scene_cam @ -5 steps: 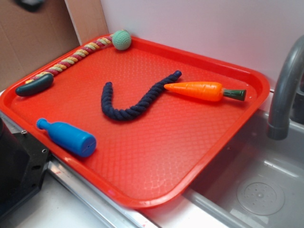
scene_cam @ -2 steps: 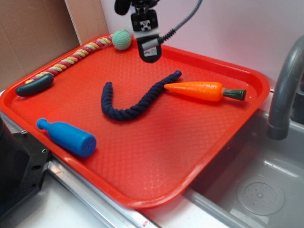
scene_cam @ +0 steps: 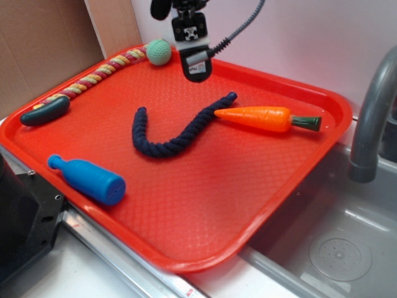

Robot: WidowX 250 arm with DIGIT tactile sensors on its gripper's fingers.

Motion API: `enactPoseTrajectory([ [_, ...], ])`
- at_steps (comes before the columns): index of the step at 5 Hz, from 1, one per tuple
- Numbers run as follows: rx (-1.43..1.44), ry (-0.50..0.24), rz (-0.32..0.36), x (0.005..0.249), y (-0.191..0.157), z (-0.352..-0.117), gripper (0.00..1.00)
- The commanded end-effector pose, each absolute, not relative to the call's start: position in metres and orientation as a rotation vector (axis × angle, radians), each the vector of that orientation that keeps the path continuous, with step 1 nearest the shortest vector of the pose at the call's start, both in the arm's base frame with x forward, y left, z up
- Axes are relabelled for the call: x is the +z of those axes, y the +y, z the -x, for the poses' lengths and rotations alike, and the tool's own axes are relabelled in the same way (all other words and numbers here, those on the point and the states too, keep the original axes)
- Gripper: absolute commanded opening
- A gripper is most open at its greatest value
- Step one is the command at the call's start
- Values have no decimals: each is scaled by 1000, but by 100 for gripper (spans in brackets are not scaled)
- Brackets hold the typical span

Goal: Grab the carrot.

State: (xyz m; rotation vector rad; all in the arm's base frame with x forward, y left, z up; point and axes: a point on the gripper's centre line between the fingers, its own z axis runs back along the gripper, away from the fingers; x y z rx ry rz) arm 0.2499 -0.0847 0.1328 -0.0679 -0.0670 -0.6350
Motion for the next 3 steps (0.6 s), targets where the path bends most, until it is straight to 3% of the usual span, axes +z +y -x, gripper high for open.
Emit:
enactPoseTrajectory([
  [1,-668,-161,74,121,-113,-282,100],
  [3,-786,-178,45,77,-145,-308,100],
])
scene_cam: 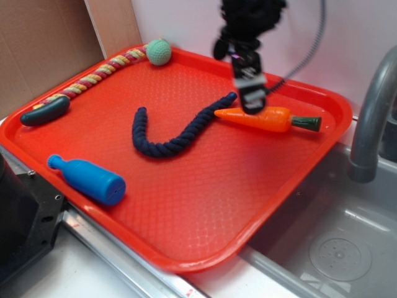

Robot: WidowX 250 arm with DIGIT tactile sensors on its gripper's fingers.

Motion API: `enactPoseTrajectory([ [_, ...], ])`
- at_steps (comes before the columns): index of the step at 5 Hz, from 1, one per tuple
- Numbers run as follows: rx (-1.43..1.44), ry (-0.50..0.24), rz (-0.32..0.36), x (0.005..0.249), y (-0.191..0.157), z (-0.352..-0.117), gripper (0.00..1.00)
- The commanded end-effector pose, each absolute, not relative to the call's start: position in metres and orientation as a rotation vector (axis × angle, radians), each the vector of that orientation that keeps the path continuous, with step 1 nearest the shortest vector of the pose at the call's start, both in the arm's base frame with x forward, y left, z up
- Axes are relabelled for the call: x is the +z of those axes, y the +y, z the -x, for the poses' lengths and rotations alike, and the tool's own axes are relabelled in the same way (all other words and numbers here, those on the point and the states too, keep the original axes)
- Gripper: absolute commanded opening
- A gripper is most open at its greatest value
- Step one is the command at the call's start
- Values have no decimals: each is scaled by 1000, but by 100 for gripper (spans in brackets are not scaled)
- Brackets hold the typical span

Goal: Grab the carrot.

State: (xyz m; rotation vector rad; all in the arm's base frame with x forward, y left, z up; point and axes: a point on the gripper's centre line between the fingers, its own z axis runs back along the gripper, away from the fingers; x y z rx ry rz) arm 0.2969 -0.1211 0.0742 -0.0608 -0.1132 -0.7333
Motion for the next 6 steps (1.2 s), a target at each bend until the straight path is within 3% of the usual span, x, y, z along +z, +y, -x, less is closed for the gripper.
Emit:
enactPoseTrajectory([
  [1,-788,-175,25,59,-155,-317,100],
  [2,-788,-141,8,45,-159,-322,100],
  [3,-753,-141,13,46,-150,-318,0],
  [5,-570,-118,-11,73,-98,-279,0],
  [6,-407,-112,58,109,-72,-246,0],
])
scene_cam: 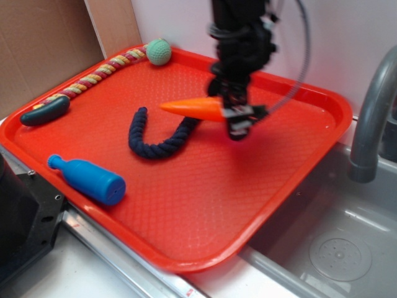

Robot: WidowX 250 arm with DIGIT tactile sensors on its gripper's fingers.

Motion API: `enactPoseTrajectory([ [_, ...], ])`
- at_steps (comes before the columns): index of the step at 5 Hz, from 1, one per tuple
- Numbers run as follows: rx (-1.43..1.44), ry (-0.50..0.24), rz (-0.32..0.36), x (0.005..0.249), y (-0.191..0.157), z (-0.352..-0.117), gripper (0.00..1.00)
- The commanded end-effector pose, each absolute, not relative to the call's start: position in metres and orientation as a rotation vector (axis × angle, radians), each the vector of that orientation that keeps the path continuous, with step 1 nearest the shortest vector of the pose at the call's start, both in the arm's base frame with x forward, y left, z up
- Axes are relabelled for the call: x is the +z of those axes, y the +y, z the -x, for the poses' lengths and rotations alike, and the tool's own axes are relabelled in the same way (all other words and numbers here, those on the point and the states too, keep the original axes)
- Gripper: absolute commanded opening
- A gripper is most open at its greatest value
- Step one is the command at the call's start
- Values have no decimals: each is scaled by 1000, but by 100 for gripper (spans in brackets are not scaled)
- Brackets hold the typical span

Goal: Grab the carrot.

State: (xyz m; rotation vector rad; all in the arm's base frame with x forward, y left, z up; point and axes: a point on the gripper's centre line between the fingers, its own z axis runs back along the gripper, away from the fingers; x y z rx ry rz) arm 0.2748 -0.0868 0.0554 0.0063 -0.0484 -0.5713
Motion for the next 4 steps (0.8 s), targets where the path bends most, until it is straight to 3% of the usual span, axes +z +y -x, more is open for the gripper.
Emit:
enactPoseTrajectory([
  [1,-158,-62,25,142,-65,-225,0],
  [2,93,18,25,164,-50,-214,0],
  [3,342,-19,40,176,-37,-207,0],
  [4,448,-63,-7,179,-35,-203,0],
])
